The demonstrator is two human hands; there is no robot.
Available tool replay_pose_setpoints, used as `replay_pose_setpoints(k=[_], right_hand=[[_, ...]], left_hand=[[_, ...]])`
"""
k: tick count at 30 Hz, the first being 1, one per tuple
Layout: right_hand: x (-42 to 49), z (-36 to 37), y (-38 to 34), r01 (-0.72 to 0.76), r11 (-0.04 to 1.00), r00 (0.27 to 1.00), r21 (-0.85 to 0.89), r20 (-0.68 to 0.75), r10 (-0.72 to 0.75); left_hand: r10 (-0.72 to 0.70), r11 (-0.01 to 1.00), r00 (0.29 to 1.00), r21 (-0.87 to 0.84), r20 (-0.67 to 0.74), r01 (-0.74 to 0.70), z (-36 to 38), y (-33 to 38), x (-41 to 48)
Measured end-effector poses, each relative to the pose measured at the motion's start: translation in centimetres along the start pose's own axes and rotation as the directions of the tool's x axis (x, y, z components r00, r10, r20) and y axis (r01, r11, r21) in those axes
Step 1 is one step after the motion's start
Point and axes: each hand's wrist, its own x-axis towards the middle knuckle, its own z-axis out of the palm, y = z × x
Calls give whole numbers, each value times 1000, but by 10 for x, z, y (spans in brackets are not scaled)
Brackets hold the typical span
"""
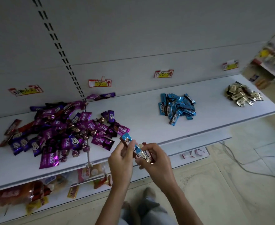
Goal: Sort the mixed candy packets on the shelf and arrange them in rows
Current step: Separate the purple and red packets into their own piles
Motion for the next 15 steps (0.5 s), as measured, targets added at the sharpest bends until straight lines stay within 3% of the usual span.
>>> replay_pose_setpoints(k=[9,15], right_hand=[[5,-127,26,31,995,977,95,-214,-10],[20,-223,50,42,998,949,47,-314,-25]], left_hand=[[-91,995,980,-18,179,96,82,2,2],[12,997,961,70,276,-33,178,9,-22]])
